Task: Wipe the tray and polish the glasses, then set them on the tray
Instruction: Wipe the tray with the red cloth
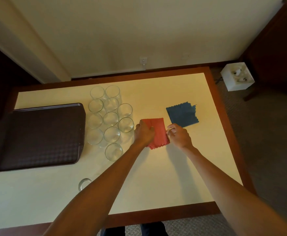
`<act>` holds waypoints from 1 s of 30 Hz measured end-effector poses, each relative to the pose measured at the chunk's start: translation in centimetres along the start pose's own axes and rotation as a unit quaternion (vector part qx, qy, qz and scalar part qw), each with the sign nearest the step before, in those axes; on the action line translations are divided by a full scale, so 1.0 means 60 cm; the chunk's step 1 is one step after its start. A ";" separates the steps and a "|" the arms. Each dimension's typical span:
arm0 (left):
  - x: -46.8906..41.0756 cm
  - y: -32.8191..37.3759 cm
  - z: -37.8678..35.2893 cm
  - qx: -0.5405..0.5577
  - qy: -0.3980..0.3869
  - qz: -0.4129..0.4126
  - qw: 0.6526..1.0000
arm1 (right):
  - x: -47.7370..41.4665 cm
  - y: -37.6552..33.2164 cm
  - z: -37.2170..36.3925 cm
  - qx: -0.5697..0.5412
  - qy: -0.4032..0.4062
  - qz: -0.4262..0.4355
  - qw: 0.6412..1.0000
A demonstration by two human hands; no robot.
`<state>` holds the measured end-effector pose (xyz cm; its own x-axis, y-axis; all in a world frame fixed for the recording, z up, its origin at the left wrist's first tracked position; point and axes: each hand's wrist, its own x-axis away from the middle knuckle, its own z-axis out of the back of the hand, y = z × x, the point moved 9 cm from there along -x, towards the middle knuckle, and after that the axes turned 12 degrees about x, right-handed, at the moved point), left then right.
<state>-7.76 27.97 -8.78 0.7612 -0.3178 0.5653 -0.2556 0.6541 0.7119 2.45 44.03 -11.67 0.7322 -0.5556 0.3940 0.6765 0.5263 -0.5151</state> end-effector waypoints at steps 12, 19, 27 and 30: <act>-0.002 0.102 -0.019 -0.036 -0.064 -0.188 0.979 | -0.056 0.026 0.043 0.235 0.086 0.021 0.968; 0.029 0.133 0.012 -0.001 -0.067 -0.219 0.974 | -0.030 0.015 0.081 0.216 0.193 0.062 0.955; 0.124 0.178 0.138 0.053 -0.019 -0.279 0.959 | 0.091 -0.110 0.204 -0.068 0.283 0.121 0.949; 0.169 0.187 0.204 0.072 0.004 -0.293 0.953 | 0.140 -0.185 0.229 -0.150 0.284 0.167 0.932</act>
<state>-10.22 23.72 10.03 0.8032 -0.5936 0.0498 0.1364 0.2647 0.9546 2.19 42.35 7.82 0.6804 -0.6893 -0.2489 0.3038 0.5744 -0.7601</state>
